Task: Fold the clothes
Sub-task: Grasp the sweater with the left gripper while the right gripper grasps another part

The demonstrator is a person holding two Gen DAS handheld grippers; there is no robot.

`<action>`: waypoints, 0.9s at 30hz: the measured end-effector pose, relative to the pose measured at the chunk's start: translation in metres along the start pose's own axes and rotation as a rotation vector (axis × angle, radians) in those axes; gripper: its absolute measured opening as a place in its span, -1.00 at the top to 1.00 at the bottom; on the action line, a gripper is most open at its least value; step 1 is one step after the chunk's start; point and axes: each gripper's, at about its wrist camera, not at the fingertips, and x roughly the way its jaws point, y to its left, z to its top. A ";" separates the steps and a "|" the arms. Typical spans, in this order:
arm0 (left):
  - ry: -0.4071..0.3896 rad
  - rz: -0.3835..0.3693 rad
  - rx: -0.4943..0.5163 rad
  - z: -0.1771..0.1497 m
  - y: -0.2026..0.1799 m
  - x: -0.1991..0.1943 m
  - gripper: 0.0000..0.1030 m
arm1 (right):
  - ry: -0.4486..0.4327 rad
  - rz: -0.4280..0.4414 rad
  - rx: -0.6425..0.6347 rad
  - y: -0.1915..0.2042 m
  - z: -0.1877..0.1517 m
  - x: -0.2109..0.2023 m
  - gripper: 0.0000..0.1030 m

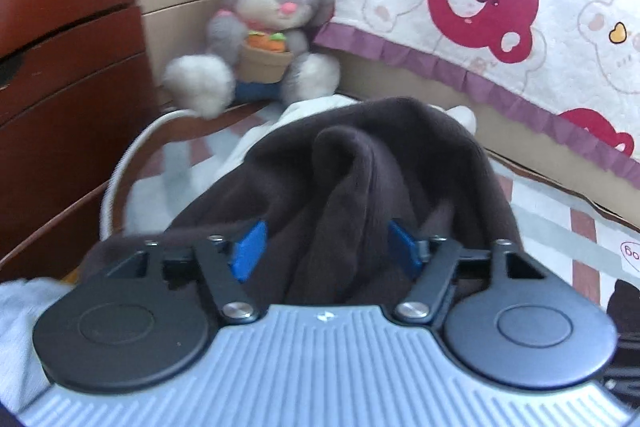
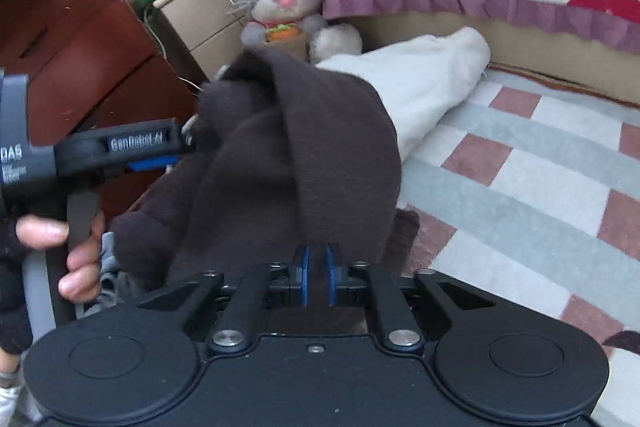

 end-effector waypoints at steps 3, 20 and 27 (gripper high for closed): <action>-0.007 -0.010 0.029 0.005 0.002 0.028 -0.70 | -0.027 -0.021 0.087 -0.013 -0.002 0.011 -0.47; -0.039 -0.156 -0.072 -0.005 0.013 -0.009 0.50 | -0.284 -0.016 0.163 -0.008 0.009 -0.062 0.86; -0.155 -0.271 -0.065 -0.002 -0.020 -0.065 0.51 | -0.433 -0.148 0.074 -0.015 0.020 -0.144 0.87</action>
